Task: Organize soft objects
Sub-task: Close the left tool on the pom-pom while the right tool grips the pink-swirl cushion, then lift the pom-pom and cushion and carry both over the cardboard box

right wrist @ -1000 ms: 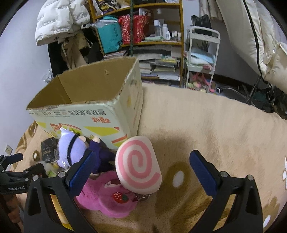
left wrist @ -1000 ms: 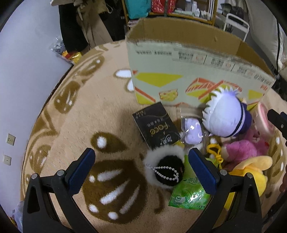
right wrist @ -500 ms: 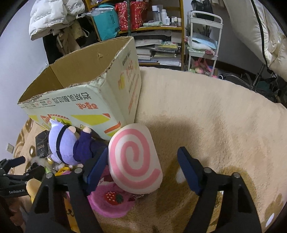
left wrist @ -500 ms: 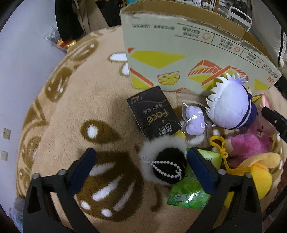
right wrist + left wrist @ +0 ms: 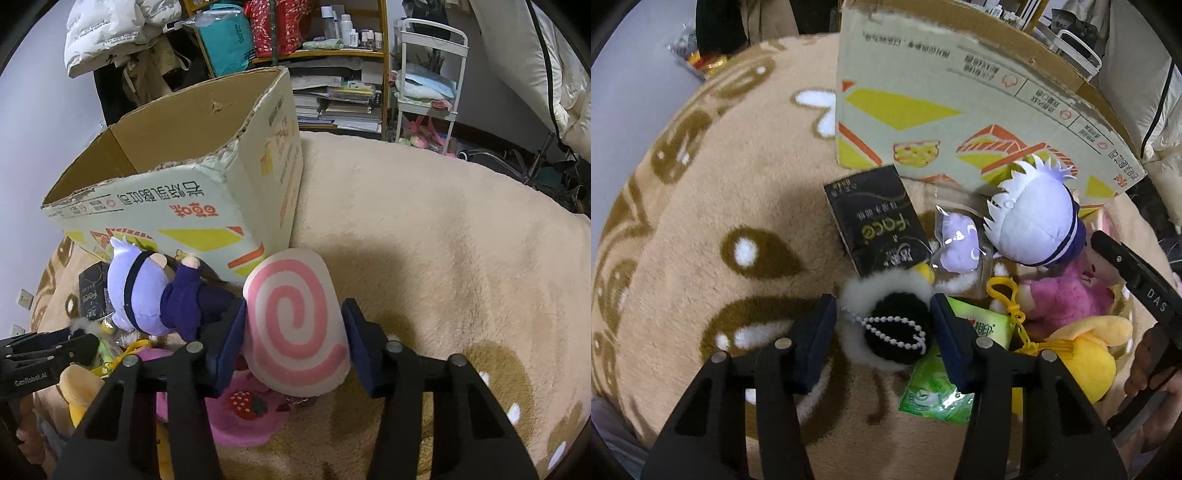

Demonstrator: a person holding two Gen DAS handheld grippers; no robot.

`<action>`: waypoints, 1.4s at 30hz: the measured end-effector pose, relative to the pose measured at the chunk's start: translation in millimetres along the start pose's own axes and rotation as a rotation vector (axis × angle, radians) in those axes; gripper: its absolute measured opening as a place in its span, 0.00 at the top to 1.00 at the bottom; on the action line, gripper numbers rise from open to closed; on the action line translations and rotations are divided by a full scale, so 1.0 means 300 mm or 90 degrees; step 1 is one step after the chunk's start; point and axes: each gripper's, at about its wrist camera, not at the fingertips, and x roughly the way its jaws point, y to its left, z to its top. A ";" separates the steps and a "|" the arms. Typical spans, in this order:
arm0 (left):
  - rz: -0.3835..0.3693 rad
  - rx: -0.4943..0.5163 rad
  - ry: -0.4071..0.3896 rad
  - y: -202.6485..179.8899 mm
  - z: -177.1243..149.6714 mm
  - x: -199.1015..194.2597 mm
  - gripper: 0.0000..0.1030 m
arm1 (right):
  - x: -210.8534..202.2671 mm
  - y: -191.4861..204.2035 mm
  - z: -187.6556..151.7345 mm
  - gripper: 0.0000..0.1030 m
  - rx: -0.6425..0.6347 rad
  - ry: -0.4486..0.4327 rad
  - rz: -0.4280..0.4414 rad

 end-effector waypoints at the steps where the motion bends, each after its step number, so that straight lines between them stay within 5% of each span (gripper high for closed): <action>1: -0.009 -0.004 0.012 0.000 -0.002 0.011 0.50 | 0.001 0.002 0.000 0.47 -0.002 0.000 -0.001; 6: 0.019 0.022 0.018 -0.033 -0.002 0.038 0.50 | 0.006 0.007 -0.003 0.50 -0.007 0.006 -0.002; 13: 0.018 0.048 -0.015 -0.075 -0.006 0.004 0.68 | -0.005 0.012 -0.013 0.60 -0.010 0.005 -0.007; 31: 0.051 0.021 -0.113 -0.048 -0.105 -0.186 0.69 | -0.180 0.003 -0.038 0.68 0.029 -0.086 0.000; 42: 0.077 0.060 -0.293 -0.098 -0.188 -0.410 0.69 | -0.361 0.032 -0.058 0.68 0.026 -0.190 0.044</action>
